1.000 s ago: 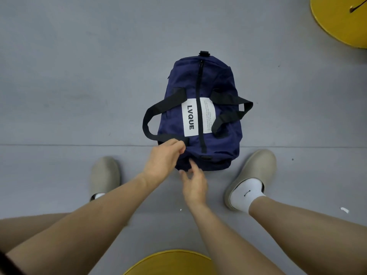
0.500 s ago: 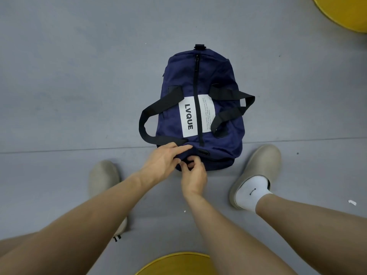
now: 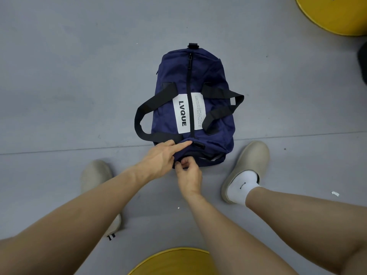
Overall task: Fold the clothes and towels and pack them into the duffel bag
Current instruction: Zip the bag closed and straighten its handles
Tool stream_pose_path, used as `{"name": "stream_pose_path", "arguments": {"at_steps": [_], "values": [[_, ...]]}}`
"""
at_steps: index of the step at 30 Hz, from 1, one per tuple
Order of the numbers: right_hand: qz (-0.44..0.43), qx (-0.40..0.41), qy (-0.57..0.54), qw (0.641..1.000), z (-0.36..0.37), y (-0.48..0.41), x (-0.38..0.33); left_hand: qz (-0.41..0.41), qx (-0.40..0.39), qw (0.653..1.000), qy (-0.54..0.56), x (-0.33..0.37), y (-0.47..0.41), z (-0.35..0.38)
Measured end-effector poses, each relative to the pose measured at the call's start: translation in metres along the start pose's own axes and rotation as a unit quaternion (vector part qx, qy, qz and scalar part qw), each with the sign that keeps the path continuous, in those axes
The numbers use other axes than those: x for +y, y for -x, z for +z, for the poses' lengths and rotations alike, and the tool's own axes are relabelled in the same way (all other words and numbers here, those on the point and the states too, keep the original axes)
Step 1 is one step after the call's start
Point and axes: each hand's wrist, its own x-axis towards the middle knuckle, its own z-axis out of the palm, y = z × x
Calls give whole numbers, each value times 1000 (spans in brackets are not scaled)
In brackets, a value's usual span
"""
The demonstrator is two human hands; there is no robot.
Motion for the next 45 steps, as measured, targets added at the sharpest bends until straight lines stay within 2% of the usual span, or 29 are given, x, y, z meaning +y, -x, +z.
{"name": "stream_pose_path", "arguments": {"at_steps": [4,12,28,31,34,36,38,40,42,45], "values": [[-22,7,46,999,-10,4,4,-3,-9,1000,-17,0,0,0],[-78,89,145,982,-28,0,11,-2,-25,998,-58,-5,0,-1],[-24,172,140,975,-89,-29,32,-15,-57,993,-101,-10,3,-4],[9,209,124,970,-113,-41,36,-20,-66,991,-114,-7,5,-4],[34,195,100,975,-122,-52,32,-32,-66,991,-113,5,6,1],[94,186,27,978,-114,-55,30,-45,-58,990,-120,13,6,5],[171,188,-57,966,-102,-52,35,-51,-57,990,-121,16,8,7],[206,191,-137,950,-88,-44,37,-34,-58,992,-110,14,13,8],[215,188,-193,939,-76,-24,10,8,-7,996,-88,12,13,-2],[225,154,-240,932,-58,-8,-23,41,178,982,-58,9,-11,-38]]}}
